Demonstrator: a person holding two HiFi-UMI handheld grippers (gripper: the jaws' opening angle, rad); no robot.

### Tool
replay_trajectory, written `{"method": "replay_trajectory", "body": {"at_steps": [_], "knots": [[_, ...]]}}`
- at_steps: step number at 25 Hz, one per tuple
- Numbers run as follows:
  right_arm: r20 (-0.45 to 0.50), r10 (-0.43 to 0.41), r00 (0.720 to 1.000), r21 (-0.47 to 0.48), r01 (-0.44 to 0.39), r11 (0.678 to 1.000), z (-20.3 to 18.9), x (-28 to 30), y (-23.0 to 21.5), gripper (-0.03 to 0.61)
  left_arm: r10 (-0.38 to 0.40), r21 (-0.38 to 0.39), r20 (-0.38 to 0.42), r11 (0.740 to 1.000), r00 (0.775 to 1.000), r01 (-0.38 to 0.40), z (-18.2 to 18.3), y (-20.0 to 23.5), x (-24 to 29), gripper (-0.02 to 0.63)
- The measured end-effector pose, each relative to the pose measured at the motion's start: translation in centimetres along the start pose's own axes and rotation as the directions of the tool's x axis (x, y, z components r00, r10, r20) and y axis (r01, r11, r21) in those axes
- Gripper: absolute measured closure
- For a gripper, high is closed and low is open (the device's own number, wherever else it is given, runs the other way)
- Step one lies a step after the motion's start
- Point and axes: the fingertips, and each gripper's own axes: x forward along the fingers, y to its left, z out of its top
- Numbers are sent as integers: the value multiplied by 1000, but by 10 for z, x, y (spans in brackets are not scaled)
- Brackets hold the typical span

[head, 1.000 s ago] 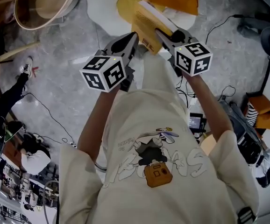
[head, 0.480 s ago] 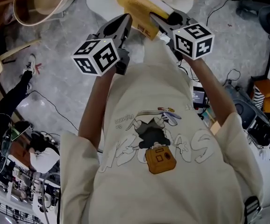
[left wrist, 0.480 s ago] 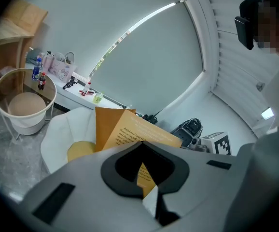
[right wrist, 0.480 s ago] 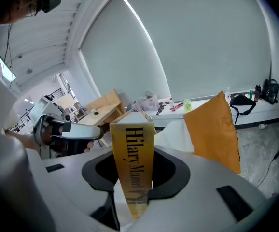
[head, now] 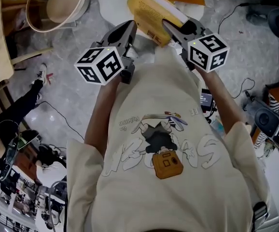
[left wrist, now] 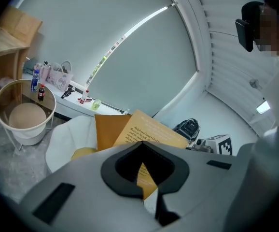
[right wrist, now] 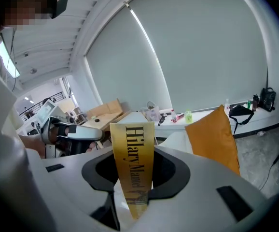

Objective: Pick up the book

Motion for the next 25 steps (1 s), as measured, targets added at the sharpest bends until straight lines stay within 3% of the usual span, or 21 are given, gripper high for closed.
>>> {"method": "replay_trajectory", "body": {"at_steps": [10, 14, 21, 25], "knots": [[112, -68, 991, 42, 64, 997, 21, -24, 25, 423, -56, 60, -10, 997, 998, 56, 13, -21, -22, 607], [164, -87, 982, 66, 77, 995, 29, -38, 37, 423, -70, 139, -37, 988, 997, 74, 11, -34, -31, 607], [208, -95, 973, 80, 80, 994, 33, -39, 56, 423, -22, 282, -24, 959, 999, 28, 10, -37, -44, 607], [220, -78, 972, 88, 60, 994, 34, -43, 59, 423, -6, 280, -12, 960, 1000, 9, 9, -36, -37, 607]]}}
